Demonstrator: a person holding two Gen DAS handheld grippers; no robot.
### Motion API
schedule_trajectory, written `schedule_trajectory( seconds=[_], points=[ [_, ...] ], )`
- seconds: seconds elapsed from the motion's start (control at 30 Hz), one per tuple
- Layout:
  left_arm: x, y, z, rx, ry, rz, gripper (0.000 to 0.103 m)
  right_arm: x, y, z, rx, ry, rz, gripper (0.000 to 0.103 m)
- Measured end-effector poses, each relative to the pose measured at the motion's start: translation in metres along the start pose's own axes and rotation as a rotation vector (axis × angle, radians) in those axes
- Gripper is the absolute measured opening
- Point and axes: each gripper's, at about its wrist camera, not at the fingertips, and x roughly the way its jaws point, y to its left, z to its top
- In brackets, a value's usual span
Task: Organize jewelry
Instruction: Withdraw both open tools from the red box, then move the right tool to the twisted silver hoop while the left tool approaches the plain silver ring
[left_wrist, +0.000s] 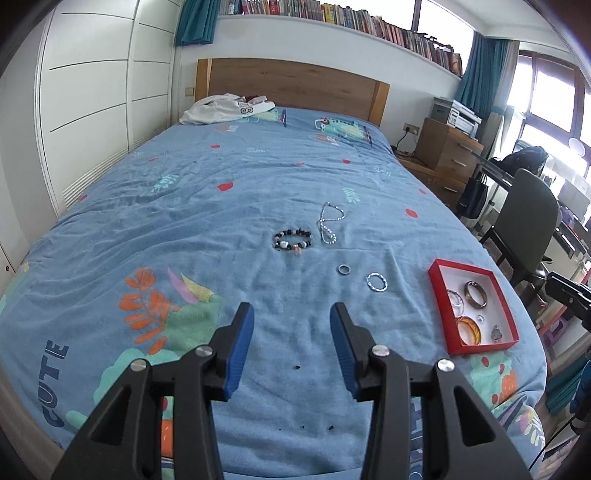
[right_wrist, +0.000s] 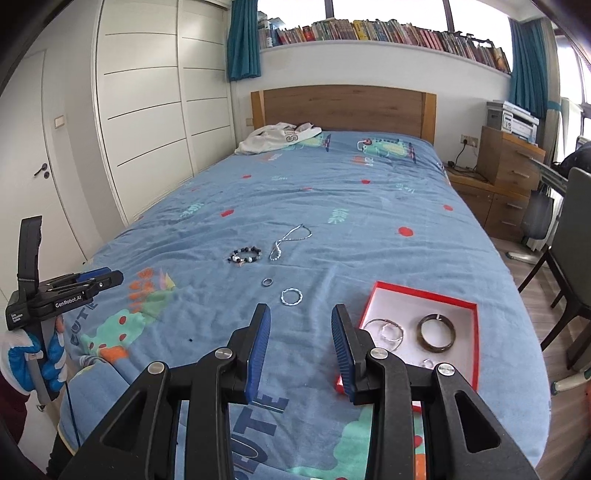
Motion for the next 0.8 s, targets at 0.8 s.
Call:
schedule_trajectory(
  seconds=[0.8],
  points=[
    [0.229,-0.046,0.027,0.029,0.195,-0.201,0.041,0.223,-0.010,-0.022,0.060,0.223,0.180,0.036]
  ],
)
